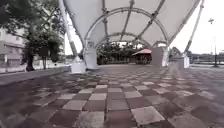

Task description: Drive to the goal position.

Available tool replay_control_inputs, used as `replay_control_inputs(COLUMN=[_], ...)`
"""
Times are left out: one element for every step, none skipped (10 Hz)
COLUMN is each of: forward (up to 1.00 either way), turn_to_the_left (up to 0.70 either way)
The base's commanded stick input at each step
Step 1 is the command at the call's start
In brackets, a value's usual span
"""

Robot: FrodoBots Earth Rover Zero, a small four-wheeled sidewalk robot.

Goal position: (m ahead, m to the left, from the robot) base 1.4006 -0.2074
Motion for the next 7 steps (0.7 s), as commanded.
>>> replay_control_inputs(forward=[1.0, 1.0, 1.0, 1.0, 1.0, 1.0, 1.0], turn_to_the_left=[0.0, 0.0, 0.0, 0.0, 0.0, 0.0, 0.0])
